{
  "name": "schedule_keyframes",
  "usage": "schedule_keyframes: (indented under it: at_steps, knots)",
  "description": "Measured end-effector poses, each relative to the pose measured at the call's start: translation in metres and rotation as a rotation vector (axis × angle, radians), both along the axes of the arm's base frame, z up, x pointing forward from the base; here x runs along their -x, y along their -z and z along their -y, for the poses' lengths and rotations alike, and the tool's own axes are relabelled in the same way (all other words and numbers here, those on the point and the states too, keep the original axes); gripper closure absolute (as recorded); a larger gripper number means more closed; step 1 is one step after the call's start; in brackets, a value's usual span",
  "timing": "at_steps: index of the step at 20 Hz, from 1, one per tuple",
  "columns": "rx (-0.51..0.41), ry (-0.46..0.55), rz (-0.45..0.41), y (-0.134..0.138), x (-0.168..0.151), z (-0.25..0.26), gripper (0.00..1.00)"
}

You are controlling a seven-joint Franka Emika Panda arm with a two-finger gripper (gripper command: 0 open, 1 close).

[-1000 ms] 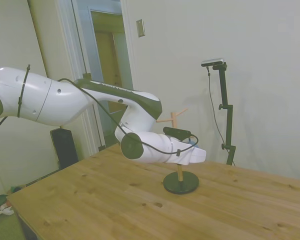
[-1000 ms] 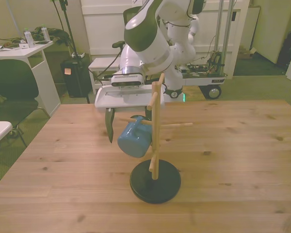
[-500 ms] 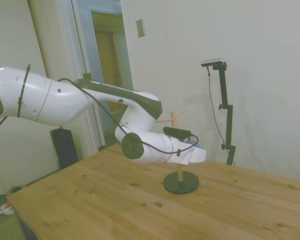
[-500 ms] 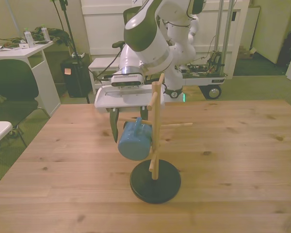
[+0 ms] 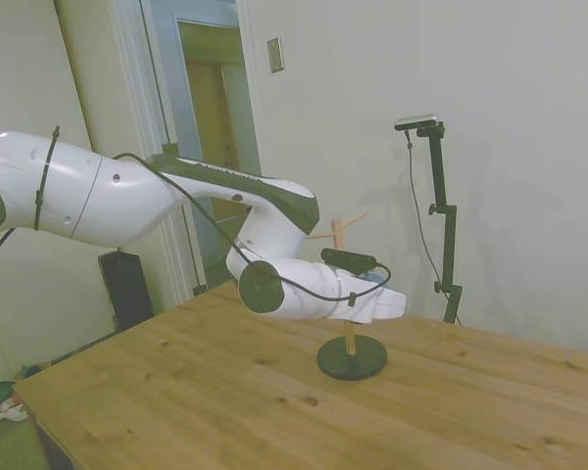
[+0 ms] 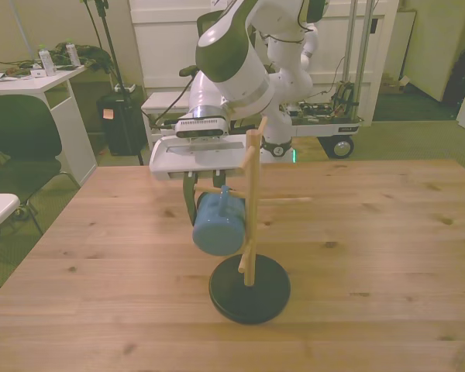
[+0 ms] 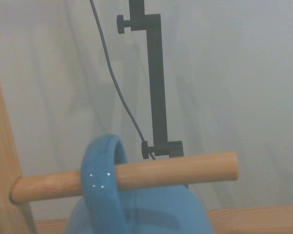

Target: Unload the mug

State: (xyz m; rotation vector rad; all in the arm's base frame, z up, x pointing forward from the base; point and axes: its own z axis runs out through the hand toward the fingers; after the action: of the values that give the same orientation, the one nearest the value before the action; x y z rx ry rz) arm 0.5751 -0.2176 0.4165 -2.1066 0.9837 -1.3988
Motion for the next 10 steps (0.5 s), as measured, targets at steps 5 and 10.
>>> schedule_keyframes:
  at_steps: [5, 10]
  knots:
    - [-0.001, 0.002, -0.001, 0.0003, 0.0005, 0.0007, 1.0]
    - [-0.004, 0.01, 0.002, -0.0015, 0.0025, 0.005, 1.0]
